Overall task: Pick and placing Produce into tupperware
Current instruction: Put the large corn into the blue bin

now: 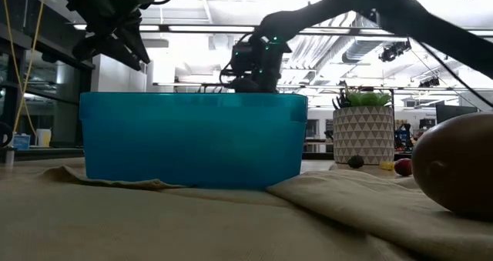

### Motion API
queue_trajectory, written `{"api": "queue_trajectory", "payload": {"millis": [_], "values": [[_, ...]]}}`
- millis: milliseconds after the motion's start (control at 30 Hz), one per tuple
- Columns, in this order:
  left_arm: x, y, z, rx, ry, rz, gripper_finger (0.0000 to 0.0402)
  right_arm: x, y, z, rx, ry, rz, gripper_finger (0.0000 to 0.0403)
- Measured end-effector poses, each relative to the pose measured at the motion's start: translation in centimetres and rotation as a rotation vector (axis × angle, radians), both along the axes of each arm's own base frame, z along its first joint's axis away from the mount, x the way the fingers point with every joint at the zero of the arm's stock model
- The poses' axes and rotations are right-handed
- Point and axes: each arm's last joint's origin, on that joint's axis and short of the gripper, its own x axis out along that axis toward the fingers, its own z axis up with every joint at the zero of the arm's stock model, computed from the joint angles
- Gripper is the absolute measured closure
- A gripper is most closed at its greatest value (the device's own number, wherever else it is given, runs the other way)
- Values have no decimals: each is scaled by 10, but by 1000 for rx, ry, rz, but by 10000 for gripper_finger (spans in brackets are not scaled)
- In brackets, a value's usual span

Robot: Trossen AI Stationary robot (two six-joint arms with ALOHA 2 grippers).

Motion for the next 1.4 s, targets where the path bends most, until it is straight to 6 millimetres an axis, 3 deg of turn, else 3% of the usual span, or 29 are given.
{"api": "queue_trajectory", "payload": {"millis": [333, 800, 1167, 1400], "values": [[0, 0, 0, 13, 14, -20, 286, 9, 3, -1, 30, -57, -46, 146], [0, -1, 0, 12, 23, -54, 286, 14, 1, -31, 84, 10, -105, 146], [0, -1, 0, 12, 24, -58, 286, 12, -3, -33, 88, 15, -143, 146], [0, -1, 0, 12, 24, -58, 286, 13, -5, -54, 126, 65, -164, 146]]}}
